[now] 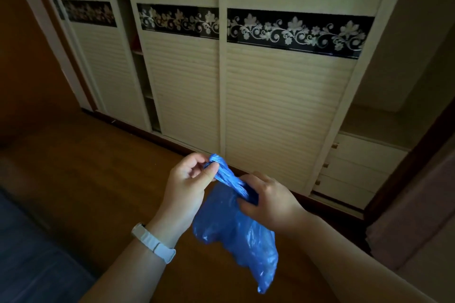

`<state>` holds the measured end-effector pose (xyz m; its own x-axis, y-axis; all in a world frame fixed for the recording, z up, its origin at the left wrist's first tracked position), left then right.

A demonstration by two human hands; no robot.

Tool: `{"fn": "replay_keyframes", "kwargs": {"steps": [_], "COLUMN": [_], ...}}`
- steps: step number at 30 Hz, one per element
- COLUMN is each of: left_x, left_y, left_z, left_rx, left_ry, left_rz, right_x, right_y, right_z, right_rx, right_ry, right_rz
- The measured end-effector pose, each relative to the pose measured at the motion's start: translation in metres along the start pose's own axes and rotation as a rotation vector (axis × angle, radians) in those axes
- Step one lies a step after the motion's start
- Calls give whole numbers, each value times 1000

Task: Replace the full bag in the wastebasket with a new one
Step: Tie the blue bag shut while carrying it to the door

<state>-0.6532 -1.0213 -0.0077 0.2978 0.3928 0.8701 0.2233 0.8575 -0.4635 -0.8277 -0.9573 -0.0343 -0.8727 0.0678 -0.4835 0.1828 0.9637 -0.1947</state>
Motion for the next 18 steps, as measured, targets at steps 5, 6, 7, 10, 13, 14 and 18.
{"fn": "replay_keyframes", "kwargs": {"steps": [5,6,7,10,13,14,18], "left_x": [-18,-23,-28,-44,-66,-73,-101], "left_y": [-40,-50,-58,-83,-117,-130,-194], "left_z": [-24,-29,-33,-42,-51,-53,-49], "left_rx": [42,56,67,73,86,94,135], "left_ry": [-5,-13,-14,-81,-156,-183,-294], "left_rz": [-2,-8,-17,-39,-59,-62,-70], "right_x": [-9,-9,-9,-6,-1,2,15], "right_y": [-60,-73,-83,-118,-162,-179,-256], "right_z": [26,32,36,51,68,73,88], "right_rx": [-61,-74,-83,-124,-148,-154,-211], "right_ry": [-44,-59,-74,-117,-170,-192,-248], "right_rz": [-42,-52,-62,-93,-123,-134,-178]}}
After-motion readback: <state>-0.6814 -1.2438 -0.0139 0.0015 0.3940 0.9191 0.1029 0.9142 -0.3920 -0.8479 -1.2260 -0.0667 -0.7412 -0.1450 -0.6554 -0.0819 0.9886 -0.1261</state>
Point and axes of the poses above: each hand's wrist, its own y-axis away from the middle knuckle, its own z-axis out of the palm, x = y × z, the point moved 2 cm from there along -y, towards the middle knuckle, and after that the axes turned 14 degrees about z, right-handed, at the moved point
